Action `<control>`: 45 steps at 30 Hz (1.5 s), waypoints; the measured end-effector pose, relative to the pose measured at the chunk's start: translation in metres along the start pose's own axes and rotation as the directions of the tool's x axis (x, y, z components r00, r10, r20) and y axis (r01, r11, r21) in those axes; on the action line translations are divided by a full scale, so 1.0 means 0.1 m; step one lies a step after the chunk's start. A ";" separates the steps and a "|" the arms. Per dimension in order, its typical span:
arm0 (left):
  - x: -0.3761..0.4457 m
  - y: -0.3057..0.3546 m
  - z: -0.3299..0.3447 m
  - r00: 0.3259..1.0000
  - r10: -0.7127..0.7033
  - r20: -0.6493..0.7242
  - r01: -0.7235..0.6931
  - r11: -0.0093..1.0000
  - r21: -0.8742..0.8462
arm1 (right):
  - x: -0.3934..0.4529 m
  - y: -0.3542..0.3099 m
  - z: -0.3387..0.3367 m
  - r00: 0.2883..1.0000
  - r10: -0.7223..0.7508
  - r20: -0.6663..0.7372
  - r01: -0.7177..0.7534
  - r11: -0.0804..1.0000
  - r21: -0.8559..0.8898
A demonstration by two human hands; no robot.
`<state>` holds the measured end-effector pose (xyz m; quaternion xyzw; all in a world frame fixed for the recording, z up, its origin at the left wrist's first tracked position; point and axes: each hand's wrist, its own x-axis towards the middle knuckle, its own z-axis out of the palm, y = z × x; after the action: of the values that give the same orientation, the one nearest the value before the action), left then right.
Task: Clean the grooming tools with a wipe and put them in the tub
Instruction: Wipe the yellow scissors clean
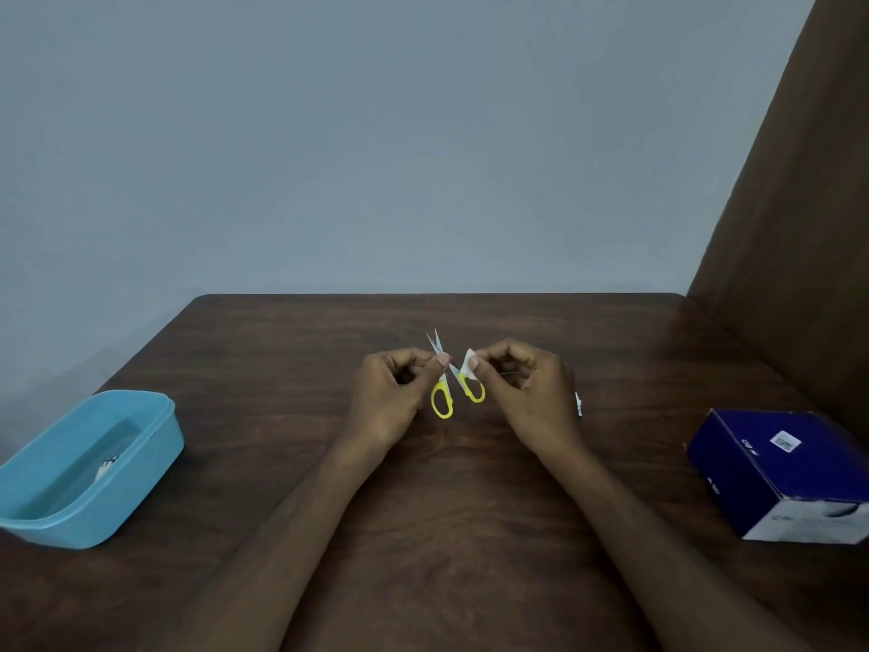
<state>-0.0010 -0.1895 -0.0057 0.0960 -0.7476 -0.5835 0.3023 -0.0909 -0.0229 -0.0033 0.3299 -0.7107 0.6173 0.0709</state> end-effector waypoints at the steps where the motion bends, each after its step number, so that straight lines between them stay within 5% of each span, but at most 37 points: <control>1: 0.00 0.00 0.00 1.000 -0.001 0.001 0.001 1.000 0.001 | -0.01 0.00 0.00 0.999 0.013 0.030 -0.013 1.000 -0.004; 6: -0.01 -0.01 0.00 0.999 0.002 0.053 -0.004 0.999 0.034 | -0.03 0.01 0.07 0.998 0.036 0.041 -0.035 0.999 -0.029; 12: 0.06 -0.08 -0.03 0.995 -0.044 -0.091 0.044 0.999 -0.002 | -0.04 0.05 0.02 0.994 0.084 0.066 -0.081 0.996 -0.046; 33: 0.03 -0.04 0.02 0.996 0.049 -0.080 -0.039 0.992 0.122 | -0.08 -0.01 0.03 0.995 -0.044 -0.088 0.026 0.980 -0.198; 45: 0.04 -0.06 0.01 0.997 0.047 -0.057 -0.038 0.989 0.143 | -0.02 -0.01 0.07 0.966 0.258 -0.030 -0.242 0.935 0.261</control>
<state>-0.0057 -0.1928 -0.0099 0.1189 -0.7797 -0.5189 0.3296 -0.0868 -0.0283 -0.0046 0.2234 -0.6590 0.7177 -0.0288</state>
